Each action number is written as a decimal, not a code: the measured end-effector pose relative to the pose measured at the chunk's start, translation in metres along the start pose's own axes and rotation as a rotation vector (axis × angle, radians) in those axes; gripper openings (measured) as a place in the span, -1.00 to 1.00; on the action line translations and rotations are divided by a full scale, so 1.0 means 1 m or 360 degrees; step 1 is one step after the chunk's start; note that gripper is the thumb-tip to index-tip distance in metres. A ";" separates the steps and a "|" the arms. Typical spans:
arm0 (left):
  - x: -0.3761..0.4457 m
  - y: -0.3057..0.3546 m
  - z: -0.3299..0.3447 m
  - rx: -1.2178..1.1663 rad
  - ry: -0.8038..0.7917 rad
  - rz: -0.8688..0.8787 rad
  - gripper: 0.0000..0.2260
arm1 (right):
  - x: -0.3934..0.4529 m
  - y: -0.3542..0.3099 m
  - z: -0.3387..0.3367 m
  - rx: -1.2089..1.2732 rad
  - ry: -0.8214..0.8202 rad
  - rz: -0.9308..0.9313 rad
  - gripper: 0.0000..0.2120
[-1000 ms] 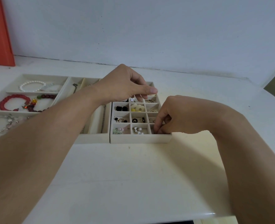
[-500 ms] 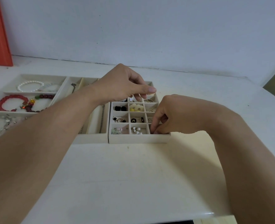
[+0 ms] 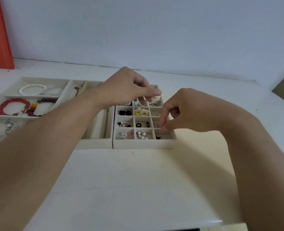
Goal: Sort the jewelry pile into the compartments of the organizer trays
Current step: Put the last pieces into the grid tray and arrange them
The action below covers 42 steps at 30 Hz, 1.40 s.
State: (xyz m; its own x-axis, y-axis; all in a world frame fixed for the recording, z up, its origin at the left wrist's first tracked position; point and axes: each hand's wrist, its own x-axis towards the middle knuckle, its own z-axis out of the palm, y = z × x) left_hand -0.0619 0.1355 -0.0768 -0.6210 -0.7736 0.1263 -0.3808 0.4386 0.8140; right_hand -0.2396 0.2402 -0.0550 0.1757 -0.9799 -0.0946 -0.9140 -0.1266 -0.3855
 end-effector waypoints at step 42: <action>-0.004 0.013 0.003 0.0115 -0.0249 -0.0047 -0.89 | 0.009 0.019 0.003 0.0005 0.0536 -0.0100 -0.90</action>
State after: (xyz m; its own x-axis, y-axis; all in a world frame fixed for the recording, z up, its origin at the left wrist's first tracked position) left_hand -0.0668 0.1459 -0.0683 -0.7055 -0.7086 0.0084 -0.4455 0.4528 0.7723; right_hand -0.2547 0.2295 -0.0660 0.1004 -0.9662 0.2374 -0.9040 -0.1883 -0.3839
